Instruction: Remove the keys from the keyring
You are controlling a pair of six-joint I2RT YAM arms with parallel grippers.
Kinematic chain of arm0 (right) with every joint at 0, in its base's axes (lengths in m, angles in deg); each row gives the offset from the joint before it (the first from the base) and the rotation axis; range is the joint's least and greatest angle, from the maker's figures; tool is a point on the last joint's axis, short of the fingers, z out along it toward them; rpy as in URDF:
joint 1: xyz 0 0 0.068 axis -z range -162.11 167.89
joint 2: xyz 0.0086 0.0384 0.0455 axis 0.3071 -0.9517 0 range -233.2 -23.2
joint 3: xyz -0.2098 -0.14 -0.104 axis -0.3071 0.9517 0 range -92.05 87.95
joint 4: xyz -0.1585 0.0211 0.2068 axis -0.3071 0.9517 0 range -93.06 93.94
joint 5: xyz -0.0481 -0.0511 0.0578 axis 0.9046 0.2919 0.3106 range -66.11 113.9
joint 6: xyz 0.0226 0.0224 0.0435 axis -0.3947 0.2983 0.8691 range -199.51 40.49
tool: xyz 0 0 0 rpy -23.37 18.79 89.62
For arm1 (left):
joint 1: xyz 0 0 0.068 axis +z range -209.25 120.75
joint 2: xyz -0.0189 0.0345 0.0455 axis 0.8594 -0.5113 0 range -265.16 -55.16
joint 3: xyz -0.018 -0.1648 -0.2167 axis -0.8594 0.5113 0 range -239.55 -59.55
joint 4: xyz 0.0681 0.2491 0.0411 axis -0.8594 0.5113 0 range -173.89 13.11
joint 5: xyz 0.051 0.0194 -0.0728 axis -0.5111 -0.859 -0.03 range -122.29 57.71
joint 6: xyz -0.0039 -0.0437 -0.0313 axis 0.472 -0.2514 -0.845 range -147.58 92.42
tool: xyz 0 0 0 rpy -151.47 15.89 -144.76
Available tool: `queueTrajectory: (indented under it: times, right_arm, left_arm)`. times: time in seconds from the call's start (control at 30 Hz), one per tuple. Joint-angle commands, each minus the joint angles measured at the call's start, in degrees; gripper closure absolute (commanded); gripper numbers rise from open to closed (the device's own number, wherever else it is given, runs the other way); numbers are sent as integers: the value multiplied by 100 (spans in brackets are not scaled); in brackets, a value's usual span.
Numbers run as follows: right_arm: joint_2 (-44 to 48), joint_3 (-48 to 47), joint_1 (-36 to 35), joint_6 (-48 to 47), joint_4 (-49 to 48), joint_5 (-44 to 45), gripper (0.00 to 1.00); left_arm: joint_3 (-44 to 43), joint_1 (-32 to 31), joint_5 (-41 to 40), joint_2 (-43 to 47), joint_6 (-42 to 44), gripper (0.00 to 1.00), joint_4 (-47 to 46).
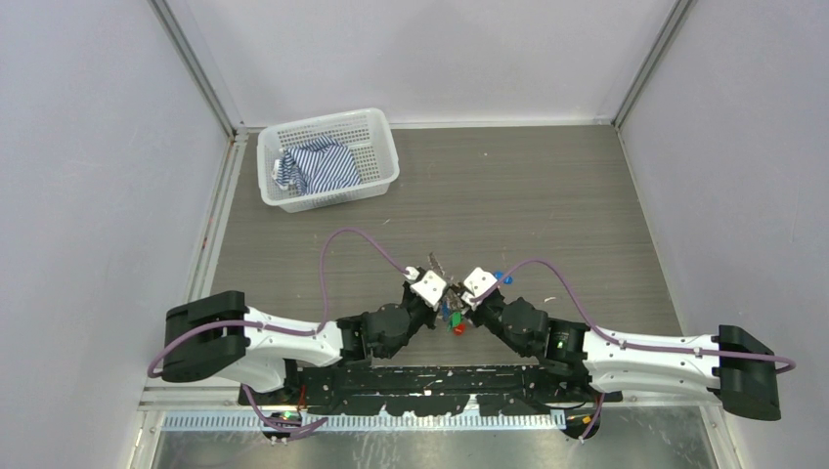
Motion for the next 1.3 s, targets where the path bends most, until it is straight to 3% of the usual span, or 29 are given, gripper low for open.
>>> queueTrajectory:
  times: [0.0, 0.17, 0.37, 0.5, 0.7, 0.97, 1.1, 1.27]
  right_arm:
    - [65, -245, -46, 259, -988, -262, 99]
    - [275, -507, 56, 625, -294, -515, 99]
    - [527, -1109, 78, 800, 1069, -1128, 99]
    - [537, -1518, 82, 804, 1709, -1669, 99]
    - [91, -2395, 298, 1105, 2729, -1699, 99]
    - [-861, -3877, 1966, 2147, 4333, -4323, 99]
    - [-1627, -4875, 2494, 2529, 5589, -5096, 99]
    - [-2297, -5701, 3061, 3109, 6498, -5353, 99]
  left_arm:
    - [205, 46, 314, -18, 230, 100, -1071]
    - [598, 39, 667, -300, 743, 100, -2523]
    - [784, 170, 1336, -664, 1060, 100, -3648]
    - [803, 320, 1680, -581, 966, 100, -3659]
    - [850, 586, 2868, -391, 885, 100, -3328]
    - [806, 832, 4117, -420, 1046, 100, -3079]
    - [795, 921, 4062, -431, 1042, 100, -3094]
    - [819, 1029, 3957, -391, 1113, 100, -3134]
